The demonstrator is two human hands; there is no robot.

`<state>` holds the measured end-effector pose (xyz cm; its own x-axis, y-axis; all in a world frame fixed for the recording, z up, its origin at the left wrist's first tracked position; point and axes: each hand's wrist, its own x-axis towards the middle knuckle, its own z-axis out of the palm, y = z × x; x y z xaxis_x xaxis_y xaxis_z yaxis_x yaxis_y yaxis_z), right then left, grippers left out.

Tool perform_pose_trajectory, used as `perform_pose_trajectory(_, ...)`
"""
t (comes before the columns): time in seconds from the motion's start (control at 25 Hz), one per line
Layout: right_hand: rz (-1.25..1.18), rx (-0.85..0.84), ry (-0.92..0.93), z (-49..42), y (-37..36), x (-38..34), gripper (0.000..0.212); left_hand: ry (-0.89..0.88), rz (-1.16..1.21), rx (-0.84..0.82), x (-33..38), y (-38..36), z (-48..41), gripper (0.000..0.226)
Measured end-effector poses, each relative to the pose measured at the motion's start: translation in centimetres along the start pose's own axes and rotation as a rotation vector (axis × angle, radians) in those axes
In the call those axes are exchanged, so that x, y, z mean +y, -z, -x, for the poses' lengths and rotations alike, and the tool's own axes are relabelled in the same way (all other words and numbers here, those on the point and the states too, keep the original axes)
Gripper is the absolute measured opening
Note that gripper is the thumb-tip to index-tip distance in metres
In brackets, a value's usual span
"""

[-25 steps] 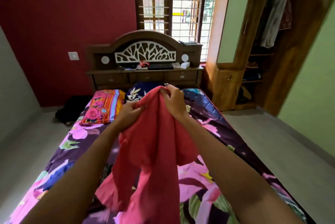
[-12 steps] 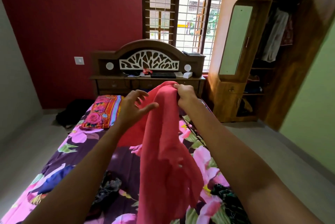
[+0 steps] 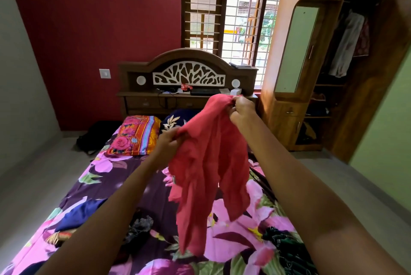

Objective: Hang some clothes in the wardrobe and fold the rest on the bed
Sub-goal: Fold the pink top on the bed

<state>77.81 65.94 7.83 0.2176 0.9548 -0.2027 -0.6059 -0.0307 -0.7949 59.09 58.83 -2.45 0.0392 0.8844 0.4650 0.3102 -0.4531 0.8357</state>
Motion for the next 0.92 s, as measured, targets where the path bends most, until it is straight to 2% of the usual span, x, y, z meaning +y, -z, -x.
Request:
perform_pose_trajectory(0.08,-0.073,-0.027,-0.01,0.3,0.7,-0.5,0.009,0.018,0.046,0.127,1.0,1.0,-0.6,0.02)
perform_pose_trajectory(0.2,0.013,-0.091,-0.008,0.9,1.7,0.4,0.024,0.024,0.099,0.278,3.0,2.0,-1.6,0.024)
perform_pose_trajectory(0.32,0.393,-0.226,0.083,2.6,2.2,1.6,0.03,0.038,0.219,0.309,5.0,2.2,-2.1,0.021)
perform_pose_trajectory(0.44,0.65,-0.504,0.193,5.6,2.1,2.2,0.036,0.079,0.177,0.304,5.7,1.2,-2.7,0.024)
perform_pose_trajectory(0.52,0.881,-0.68,0.286,7.1,1.6,3.2,0.054,0.135,0.148,0.306,5.6,0.7,-2.9,0.026)
perform_pose_trajectory(0.6,1.081,-0.745,0.415,7.8,1.4,4.6,0.068,0.172,0.06,0.298,5.2,0.5,-2.9,0.026)
perform_pose_trajectory(0.72,1.19,-0.729,0.514,6.9,2.0,6.1,0.049,0.18,0.033,0.322,5.3,1.2,-2.5,0.026)
perform_pose_trajectory(0.84,1.378,-0.757,0.317,6.6,2.9,7.2,0.031,0.137,0.004,0.326,6.0,2.2,-2.3,0.025)
perform_pose_trajectory(0.92,1.618,-0.708,0.312,6.4,2.8,6.8,0.03,0.072,-0.164,0.247,6.2,3.0,-2.0,0.024)
